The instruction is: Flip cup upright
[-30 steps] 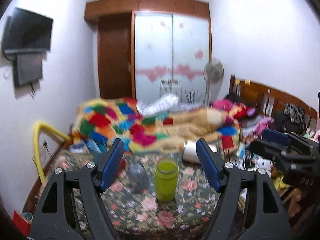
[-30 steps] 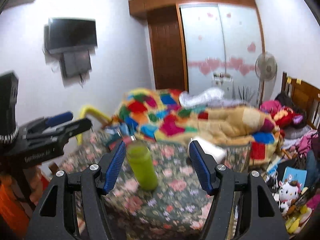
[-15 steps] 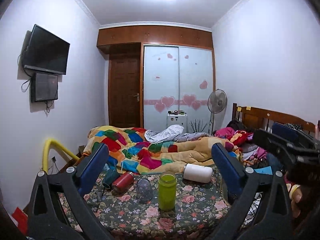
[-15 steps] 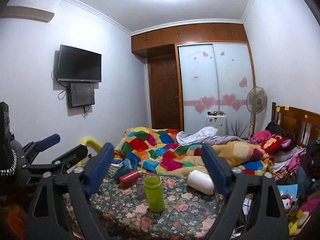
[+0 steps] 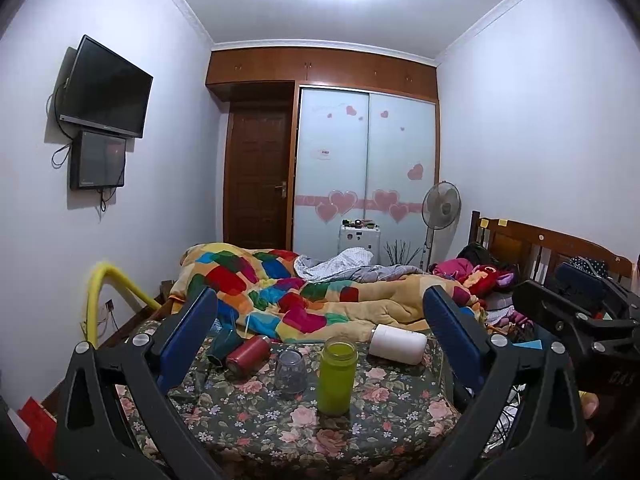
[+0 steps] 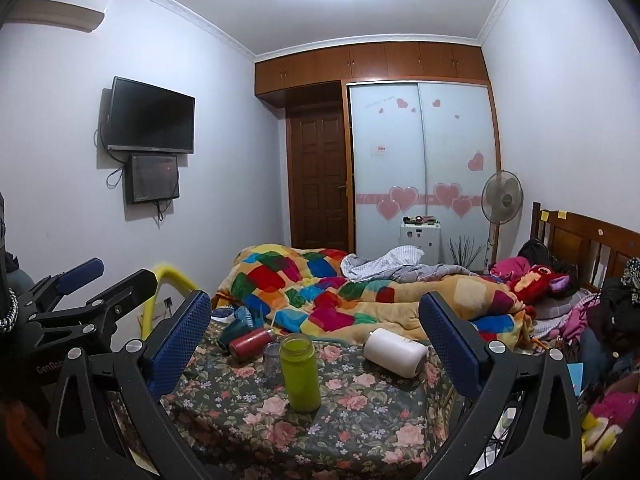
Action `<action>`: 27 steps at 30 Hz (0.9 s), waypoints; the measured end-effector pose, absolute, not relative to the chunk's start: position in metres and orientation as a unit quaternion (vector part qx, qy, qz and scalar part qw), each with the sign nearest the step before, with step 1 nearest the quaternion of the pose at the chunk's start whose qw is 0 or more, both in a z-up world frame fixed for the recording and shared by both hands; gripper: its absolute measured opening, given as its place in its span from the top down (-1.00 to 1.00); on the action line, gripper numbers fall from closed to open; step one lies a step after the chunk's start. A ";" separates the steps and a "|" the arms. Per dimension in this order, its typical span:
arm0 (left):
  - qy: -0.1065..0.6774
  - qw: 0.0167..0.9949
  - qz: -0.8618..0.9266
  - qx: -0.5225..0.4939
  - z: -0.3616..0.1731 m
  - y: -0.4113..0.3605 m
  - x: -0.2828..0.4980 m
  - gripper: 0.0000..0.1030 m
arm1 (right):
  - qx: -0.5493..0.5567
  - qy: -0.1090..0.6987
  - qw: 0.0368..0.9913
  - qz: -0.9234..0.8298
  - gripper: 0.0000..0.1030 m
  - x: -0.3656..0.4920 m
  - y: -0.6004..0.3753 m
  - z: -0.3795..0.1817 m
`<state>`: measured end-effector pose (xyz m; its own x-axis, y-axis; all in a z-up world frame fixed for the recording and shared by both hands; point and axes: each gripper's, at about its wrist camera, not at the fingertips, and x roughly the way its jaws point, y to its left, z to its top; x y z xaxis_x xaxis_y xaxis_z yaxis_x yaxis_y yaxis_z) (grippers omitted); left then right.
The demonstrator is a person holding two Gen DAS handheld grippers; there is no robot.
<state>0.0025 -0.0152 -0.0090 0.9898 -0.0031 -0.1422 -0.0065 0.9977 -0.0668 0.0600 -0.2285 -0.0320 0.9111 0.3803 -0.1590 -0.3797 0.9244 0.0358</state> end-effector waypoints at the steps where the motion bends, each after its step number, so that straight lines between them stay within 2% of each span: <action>1: 0.072 0.997 0.001 -0.033 -0.010 -0.015 0.002 -1.00 | 0.002 0.082 0.978 0.194 -1.00 0.060 -0.228 -0.032; 27: 0.083 0.996 -0.004 -0.032 -0.017 -0.015 0.011 -1.00 | 0.003 0.088 0.977 0.195 -1.00 0.061 -0.231 -0.041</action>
